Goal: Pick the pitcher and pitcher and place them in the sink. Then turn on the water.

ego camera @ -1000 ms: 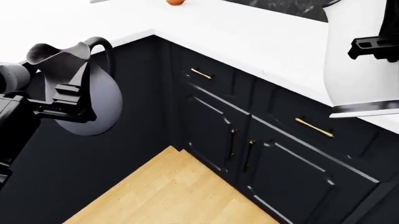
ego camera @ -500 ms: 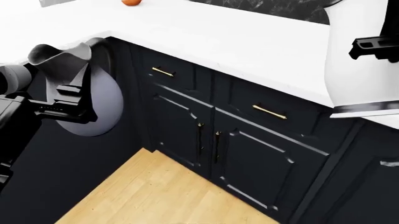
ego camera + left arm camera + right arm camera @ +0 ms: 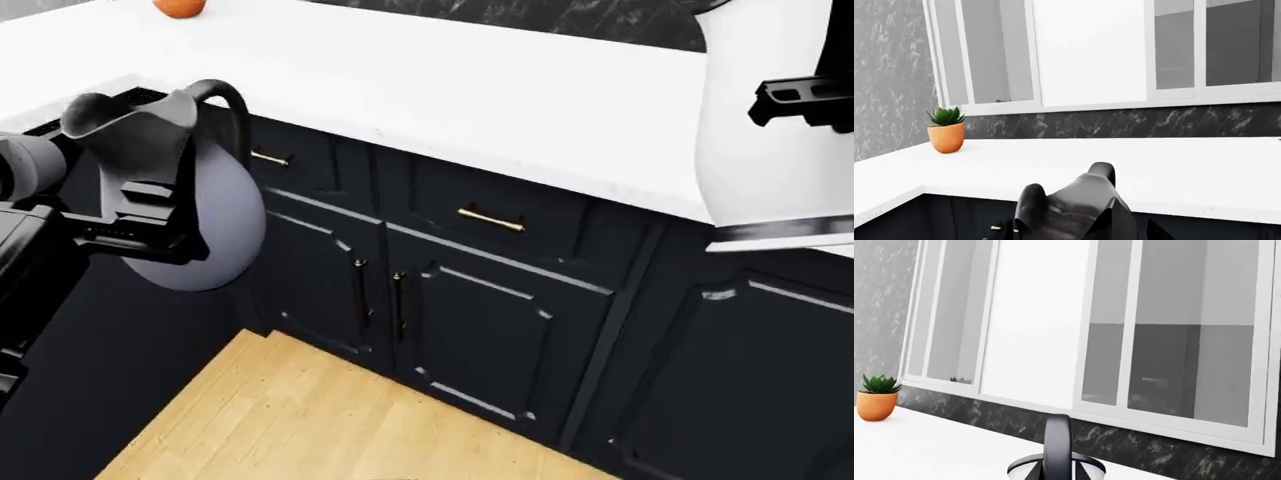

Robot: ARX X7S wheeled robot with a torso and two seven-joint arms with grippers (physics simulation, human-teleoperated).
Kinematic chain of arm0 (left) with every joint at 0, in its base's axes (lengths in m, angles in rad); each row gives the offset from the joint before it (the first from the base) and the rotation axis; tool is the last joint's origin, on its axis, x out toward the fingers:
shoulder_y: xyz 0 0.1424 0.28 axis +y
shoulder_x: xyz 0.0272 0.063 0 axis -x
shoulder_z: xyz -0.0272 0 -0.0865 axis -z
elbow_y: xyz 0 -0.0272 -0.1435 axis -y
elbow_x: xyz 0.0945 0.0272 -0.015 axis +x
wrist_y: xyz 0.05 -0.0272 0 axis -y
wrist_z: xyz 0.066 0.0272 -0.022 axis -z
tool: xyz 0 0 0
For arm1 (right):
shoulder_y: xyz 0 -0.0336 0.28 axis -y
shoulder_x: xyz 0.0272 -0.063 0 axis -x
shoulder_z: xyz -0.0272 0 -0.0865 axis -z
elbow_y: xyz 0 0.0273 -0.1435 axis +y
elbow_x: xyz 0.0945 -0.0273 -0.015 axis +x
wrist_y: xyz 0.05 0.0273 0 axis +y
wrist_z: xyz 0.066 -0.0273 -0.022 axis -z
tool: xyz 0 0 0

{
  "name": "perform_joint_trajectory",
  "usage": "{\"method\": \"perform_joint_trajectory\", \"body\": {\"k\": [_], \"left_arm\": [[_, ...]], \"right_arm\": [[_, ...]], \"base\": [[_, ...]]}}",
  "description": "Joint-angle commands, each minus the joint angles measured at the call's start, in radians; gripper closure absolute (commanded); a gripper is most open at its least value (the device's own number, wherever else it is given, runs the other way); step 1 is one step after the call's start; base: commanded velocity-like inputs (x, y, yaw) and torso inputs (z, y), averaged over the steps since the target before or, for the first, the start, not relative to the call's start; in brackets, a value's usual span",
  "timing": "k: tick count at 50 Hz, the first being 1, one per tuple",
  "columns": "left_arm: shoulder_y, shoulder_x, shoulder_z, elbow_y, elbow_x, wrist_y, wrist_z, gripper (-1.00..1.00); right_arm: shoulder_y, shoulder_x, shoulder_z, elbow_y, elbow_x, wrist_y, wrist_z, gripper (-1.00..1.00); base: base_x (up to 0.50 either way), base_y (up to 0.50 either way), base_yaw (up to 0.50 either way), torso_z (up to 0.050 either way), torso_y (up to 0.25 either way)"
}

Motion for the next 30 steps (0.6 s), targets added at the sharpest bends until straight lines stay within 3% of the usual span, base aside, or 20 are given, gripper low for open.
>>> {"method": "perform_joint_trajectory", "body": {"k": [1, 30], "left_arm": [[-0.024, 0.0, -0.036, 0.007, 0.018, 0.016, -0.013, 1.0], [-0.02, -0.003, -0.033, 0.005, 0.018, 0.025, -0.011, 1.0]], "right_arm": [[0.019, 0.001, 0.023, -0.008, -0.038, -0.006, 0.001, 1.0], [0.016, 0.001, 0.02, -0.006, -0.039, -0.014, 0.004, 1.0]], "base": [[-0.04, 0.08, -0.5, 0.0, 0.01], [-0.03, 0.08, -0.5, 0.001, 0.003]]}}
